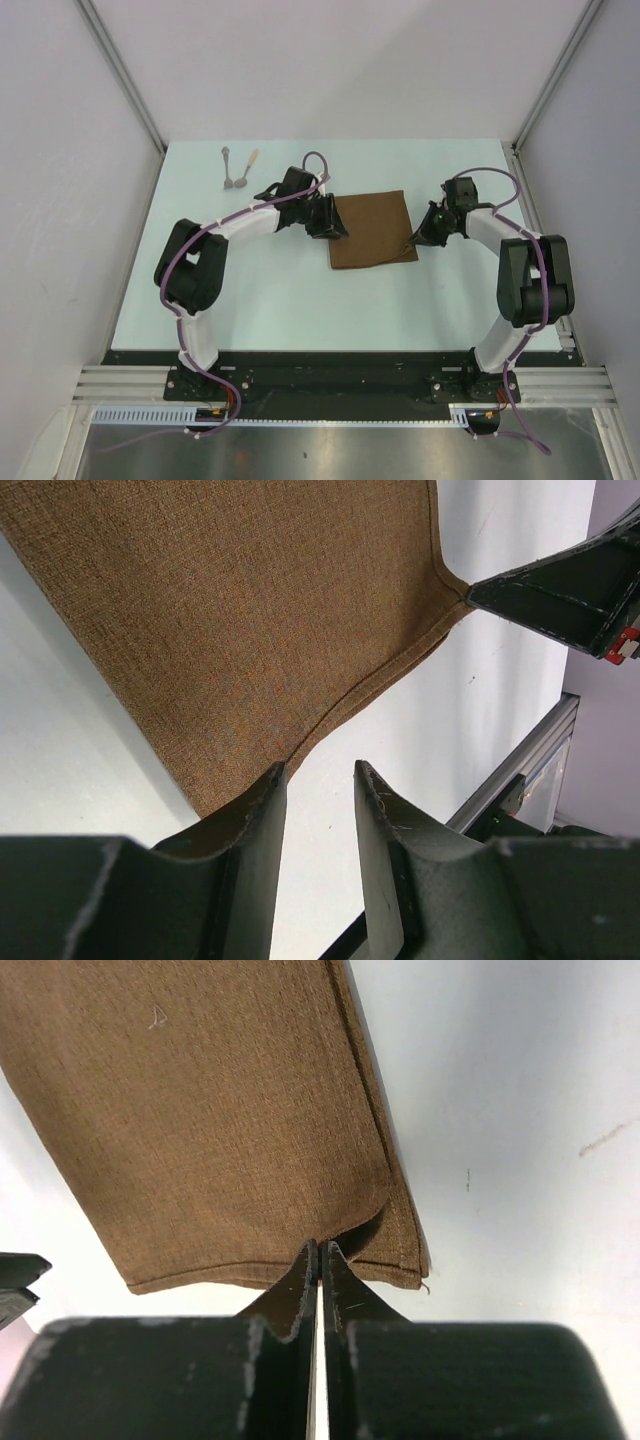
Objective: Fold the napkin into a case and place the utensils inside
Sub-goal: Pick up the top corner of the square-folded napkin from the center of the board.
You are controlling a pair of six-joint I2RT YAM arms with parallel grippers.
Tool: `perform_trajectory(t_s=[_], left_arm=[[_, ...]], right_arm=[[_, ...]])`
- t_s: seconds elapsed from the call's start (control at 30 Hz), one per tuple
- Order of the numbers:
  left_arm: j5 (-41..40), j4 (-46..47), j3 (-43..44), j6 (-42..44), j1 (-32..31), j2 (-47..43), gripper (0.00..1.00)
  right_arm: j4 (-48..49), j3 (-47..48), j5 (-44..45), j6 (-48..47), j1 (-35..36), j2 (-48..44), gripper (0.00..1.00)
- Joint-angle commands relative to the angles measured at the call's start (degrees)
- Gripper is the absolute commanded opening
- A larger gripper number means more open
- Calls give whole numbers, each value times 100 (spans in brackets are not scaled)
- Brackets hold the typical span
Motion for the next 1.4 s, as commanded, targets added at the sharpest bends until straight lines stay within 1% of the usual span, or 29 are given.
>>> perform_trajectory(t_s=[0.0, 0.07, 0.13, 0.2, 0.23, 0.37, 0.53, 0.63, 0.7, 0.73, 0.8, 0.9, 0.97, 1.0, 1.03, 1.07, 1.1, 1.23, 1.3, 1.37], left_arm=[[60, 112, 185, -51, 34, -40, 38], [60, 120, 150, -51, 34, -48, 38], [77, 155, 115, -60, 34, -57, 38], [103, 208, 62, -95, 34, -31, 38], [138, 234, 53, -112, 25, -31, 38], [165, 235, 44, -121, 34, -48, 38], [156, 226, 44, -104, 34, -75, 38], [226, 261, 88, -130, 25, -14, 38], [349, 305, 79, -200, 25, 65, 38], [402, 340, 62, -218, 8, 92, 38], [490, 393, 62, -279, -19, 171, 38], [534, 419, 53, -315, -89, 206, 38], [534, 428, 27, -315, -115, 215, 38], [526, 437, 27, -323, -107, 215, 38], [543, 445, 18, -323, -124, 215, 38], [543, 446, 26, -332, -124, 206, 38], [560, 437, 27, -332, -142, 206, 38], [666, 550, 105, -315, -247, 267, 39], [701, 569, 202, -245, -396, 329, 41], [727, 542, 378, -192, -510, 461, 44]], right_arm=[[-200, 97, 270, -165, 41, -83, 0], [-359, -16, 439, -254, 103, -214, 8], [-298, -183, 308, -237, 50, -346, 13], [-88, -412, -8, -140, -46, -399, 11], [-35, -447, -70, -62, -47, -425, 0], [54, -448, -342, 71, -38, -364, 0], [124, -386, -465, 124, -29, -329, 0], [80, -194, -257, -121, 6, -381, 0], [54, -27, -71, -481, 93, -286, 0], [10, 201, 16, -561, 103, -207, 4], [-69, 404, -79, -632, 77, 73, 7], [-17, 773, -623, -388, 33, 321, 8], [53, 940, -1053, -124, -29, 584, 0], [158, 932, -1281, 182, -46, 655, 0], [246, 906, -1684, 290, -90, 751, 0], [352, 854, -1766, 326, -91, 752, 0], [327, 749, -1723, 317, -73, 700, 0], [28, 336, -899, -33, 41, 340, 0], [71, 108, -879, -96, 59, 120, 0], [98, -174, -888, -140, 24, -47, 3]])
